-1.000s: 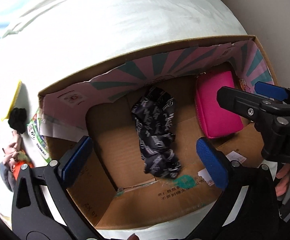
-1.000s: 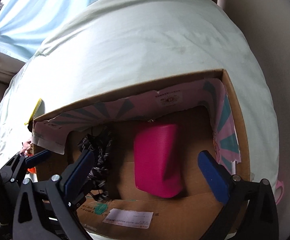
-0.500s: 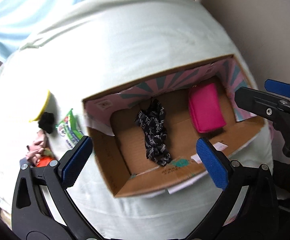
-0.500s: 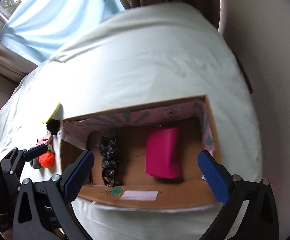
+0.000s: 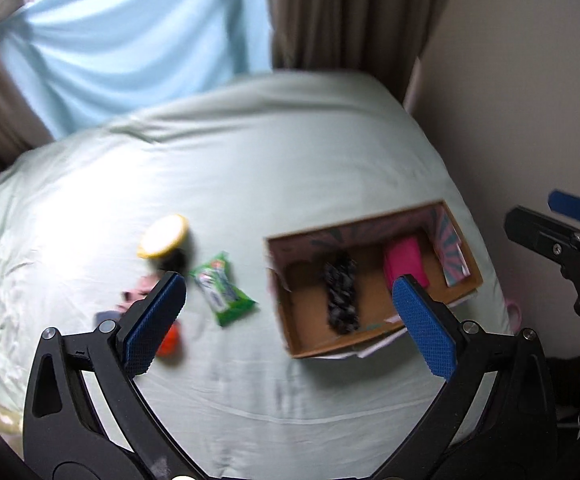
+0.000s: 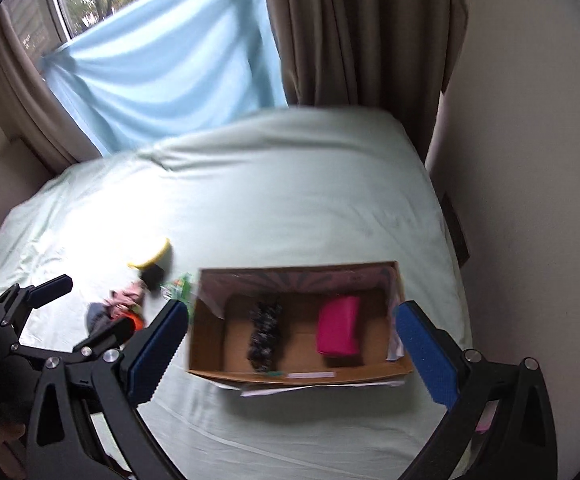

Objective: Organize soft objects
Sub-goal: 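Lift both tools out of the box and move back toward the items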

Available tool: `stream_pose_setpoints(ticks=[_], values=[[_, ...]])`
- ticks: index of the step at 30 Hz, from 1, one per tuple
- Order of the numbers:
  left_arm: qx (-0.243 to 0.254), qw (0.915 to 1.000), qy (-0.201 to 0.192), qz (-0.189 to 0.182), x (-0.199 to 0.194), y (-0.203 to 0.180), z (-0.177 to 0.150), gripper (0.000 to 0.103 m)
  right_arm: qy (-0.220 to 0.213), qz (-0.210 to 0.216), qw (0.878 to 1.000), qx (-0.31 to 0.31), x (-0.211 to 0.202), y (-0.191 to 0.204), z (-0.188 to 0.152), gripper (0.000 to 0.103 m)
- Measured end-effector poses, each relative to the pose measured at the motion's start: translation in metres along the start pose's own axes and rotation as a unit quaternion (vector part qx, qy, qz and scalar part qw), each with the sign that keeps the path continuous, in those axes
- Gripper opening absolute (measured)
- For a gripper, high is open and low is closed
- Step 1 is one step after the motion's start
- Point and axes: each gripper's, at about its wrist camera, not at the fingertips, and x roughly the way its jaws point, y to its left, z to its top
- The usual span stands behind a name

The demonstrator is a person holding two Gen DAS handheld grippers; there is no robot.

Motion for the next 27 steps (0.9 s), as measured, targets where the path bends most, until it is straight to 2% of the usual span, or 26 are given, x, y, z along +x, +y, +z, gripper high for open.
stream_pose_setpoints(ticks=[6,8,10,15,22,27], values=[[-0.027,0.9974,-0.049,0.045,-0.059,0.058,-0.015,0.103,-0.04,0.0,0.999,-0.016,-0.034,0.061,-0.012,0.103],[-0.046,0.9957,-0.061,0.052,-0.076,0.083,-0.022,0.103,-0.053,0.018,0.998,-0.021,-0.042,0.086,-0.018,0.103],[-0.061,0.9938,-0.073,0.057,-0.091,0.109,-0.031,0.103,-0.058,0.034,0.997,-0.024,-0.045,0.107,-0.025,0.103],[-0.073,0.9903,-0.091,0.077,-0.113,0.166,-0.052,0.103,-0.073,0.042,0.996,-0.039,-0.048,0.168,-0.041,0.103],[-0.076,0.9894,-0.089,0.086,-0.108,0.24,-0.076,0.103,-0.089,0.044,0.994,-0.053,-0.028,0.236,-0.054,0.103],[-0.07,0.9929,-0.071,0.065,-0.07,0.288,-0.102,0.103,-0.081,0.043,0.994,-0.057,0.01,0.268,-0.069,0.103]])
